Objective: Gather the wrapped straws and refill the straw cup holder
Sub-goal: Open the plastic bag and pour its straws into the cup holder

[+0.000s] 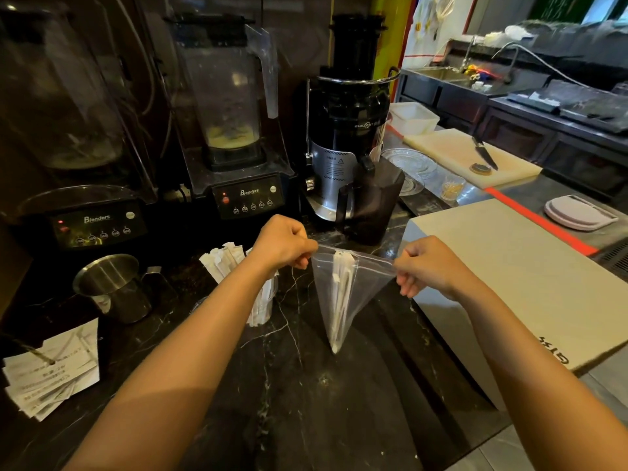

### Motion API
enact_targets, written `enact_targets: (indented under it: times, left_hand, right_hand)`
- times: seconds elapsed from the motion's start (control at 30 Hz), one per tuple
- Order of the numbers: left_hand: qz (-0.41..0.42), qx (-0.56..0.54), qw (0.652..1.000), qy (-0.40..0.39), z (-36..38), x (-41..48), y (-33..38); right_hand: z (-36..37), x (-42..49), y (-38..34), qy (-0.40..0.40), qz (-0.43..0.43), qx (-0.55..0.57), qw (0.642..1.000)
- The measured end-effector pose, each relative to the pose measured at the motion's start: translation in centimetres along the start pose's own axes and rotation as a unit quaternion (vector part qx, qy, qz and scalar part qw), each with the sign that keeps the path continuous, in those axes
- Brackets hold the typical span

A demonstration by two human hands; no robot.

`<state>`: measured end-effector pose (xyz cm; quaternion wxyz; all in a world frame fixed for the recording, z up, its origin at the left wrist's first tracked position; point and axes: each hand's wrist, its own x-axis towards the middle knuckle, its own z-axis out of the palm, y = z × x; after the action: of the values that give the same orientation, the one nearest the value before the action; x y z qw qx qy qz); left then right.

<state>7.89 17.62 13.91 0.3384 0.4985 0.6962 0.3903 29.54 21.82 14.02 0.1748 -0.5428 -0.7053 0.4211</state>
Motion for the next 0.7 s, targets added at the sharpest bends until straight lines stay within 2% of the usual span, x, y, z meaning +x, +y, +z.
enact_targets:
  times: [0.13,0.23,0.37,0.5,0.6,0.7]
  left_hand:
    - [0.035,-0.003,0.999,-0.037,0.2,0.0,1.2]
    - [0.081,0.025,0.994,-0.072,0.8,0.0,2.3]
    - [0.145,0.084,0.981,-0.102,1.7,0.1,3.8]
    - [0.212,0.131,0.958,-0.14,2.1,-0.4,5.2]
    - [0.247,0.136,0.952,-0.115,2.3,-0.6,5.7]
    - [0.237,0.07,0.964,-0.102,2.2,-0.9,5.9]
  right_hand:
    - [-0.4,-0.7,-0.3,-0.015,0.014,-0.044,0.999]
    - [-0.2,-1.1,-0.5,-0.032,-0.006,-0.018,0.999]
    - [0.4,-1.3,-1.2,-0.109,-0.001,0.078,0.991]
    - [1.0,-1.4,-1.1,-0.165,0.043,0.214,0.962]
    - [1.3,-1.5,-1.1,-0.174,0.07,0.277,0.942]
    - [1.3,-1.6,-1.0,-0.148,0.075,0.35,0.922]
